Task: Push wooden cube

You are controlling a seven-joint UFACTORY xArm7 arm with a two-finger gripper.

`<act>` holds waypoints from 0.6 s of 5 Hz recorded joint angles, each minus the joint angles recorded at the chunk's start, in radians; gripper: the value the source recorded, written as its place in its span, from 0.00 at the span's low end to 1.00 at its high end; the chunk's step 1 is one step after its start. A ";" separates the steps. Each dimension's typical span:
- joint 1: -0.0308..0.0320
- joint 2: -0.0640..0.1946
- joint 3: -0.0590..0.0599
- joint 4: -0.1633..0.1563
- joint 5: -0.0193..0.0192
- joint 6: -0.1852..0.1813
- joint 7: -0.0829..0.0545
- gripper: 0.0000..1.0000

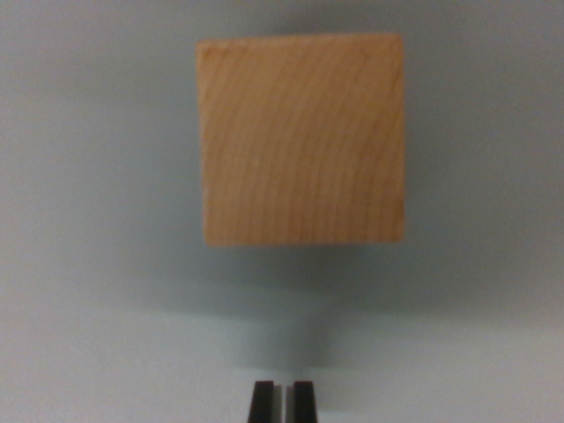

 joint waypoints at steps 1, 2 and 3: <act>-0.0007 0.019 -0.002 0.030 -0.0017 0.011 -0.002 1.00; -0.0007 0.019 -0.002 0.030 -0.0017 0.011 -0.002 1.00; -0.0016 0.042 -0.005 0.065 -0.0038 0.024 -0.005 1.00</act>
